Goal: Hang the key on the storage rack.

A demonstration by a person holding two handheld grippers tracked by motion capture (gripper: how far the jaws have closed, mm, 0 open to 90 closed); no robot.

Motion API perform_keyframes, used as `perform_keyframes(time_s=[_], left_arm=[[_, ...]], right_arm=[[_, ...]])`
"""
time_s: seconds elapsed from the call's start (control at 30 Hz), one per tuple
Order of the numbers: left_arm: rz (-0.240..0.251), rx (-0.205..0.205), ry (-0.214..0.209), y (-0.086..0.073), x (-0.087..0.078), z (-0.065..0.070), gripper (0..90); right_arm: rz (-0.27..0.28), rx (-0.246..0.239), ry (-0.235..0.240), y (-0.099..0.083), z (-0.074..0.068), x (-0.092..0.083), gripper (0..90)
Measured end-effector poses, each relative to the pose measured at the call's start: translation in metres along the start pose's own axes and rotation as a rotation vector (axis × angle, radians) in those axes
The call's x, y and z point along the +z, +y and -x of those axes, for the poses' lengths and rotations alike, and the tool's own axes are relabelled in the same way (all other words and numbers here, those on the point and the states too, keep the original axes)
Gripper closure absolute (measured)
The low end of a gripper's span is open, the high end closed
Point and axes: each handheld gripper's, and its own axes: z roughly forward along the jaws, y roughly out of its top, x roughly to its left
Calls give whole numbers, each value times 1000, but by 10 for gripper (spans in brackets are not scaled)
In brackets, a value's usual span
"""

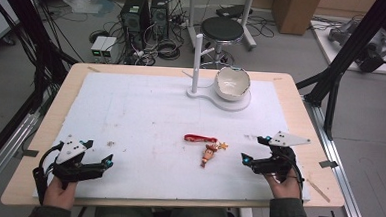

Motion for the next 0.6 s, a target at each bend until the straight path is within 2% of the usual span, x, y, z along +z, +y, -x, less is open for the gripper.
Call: perform_keyframes(time_s=[0.6], left_arm=[[1,5,-7,0,0,2,194]], right_arm=[[-9,-3,6,0,0,2,104]])
